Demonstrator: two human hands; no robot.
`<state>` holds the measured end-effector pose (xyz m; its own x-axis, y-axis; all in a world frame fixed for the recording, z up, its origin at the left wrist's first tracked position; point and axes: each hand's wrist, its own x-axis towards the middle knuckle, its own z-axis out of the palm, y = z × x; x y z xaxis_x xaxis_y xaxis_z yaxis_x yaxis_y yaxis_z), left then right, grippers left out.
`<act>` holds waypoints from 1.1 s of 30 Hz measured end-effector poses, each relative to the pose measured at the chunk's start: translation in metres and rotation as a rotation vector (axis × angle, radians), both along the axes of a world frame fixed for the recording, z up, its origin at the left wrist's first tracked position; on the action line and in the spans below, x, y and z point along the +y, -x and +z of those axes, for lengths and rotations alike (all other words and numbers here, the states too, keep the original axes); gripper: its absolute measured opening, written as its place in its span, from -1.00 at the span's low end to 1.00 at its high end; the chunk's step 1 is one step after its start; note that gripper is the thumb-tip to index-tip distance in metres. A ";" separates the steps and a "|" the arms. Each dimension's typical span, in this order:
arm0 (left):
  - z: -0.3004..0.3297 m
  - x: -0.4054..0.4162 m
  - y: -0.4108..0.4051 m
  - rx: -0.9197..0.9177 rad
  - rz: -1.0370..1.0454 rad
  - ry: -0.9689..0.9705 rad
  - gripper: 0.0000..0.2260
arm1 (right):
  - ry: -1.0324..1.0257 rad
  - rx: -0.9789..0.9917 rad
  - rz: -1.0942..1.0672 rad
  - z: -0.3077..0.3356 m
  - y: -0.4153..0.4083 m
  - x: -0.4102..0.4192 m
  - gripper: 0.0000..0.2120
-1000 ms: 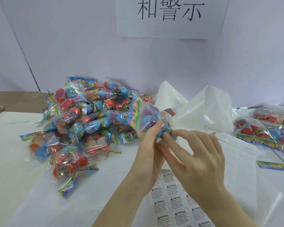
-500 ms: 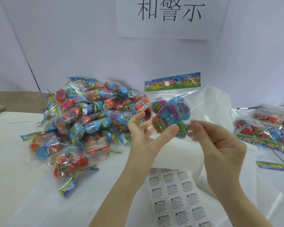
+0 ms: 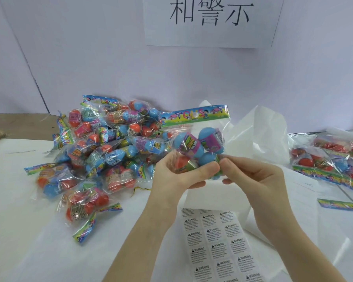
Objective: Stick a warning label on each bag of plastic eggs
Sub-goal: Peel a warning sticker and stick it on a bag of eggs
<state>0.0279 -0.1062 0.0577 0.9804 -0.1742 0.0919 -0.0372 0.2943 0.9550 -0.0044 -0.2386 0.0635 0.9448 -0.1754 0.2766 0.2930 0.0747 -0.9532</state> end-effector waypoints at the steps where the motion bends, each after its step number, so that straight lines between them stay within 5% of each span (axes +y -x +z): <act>1: 0.000 0.000 0.000 -0.006 -0.002 -0.007 -0.69 | 0.000 -0.004 0.006 0.000 0.000 0.000 -0.76; 3: 0.002 -0.002 0.002 -0.010 -0.002 -0.002 -0.54 | -0.005 -0.011 0.013 -0.001 -0.001 -0.001 -0.81; 8: 0.004 -0.005 0.005 -0.018 0.033 0.044 -0.63 | -0.014 -0.062 -0.042 -0.004 0.001 0.000 -0.91; 14: 0.003 -0.006 0.004 -0.032 0.104 0.047 -0.68 | 0.464 -0.322 -0.453 -0.012 0.001 0.002 -0.80; 19: 0.002 -0.001 0.000 -0.020 0.128 0.092 -0.66 | 0.170 -0.141 -0.344 -0.007 0.001 -0.002 -0.88; 24: 0.000 -0.002 0.000 -0.001 0.166 0.101 -0.72 | 0.238 -0.034 -0.230 -0.003 -0.002 -0.003 -0.80; 28: 0.000 0.002 -0.004 0.033 0.232 0.166 -0.77 | 0.463 0.077 -0.263 -0.006 -0.006 -0.014 -0.47; 33: 0.000 0.004 -0.007 0.042 0.271 0.190 -0.74 | 0.683 0.291 -0.058 -0.010 -0.009 -0.029 -0.06</act>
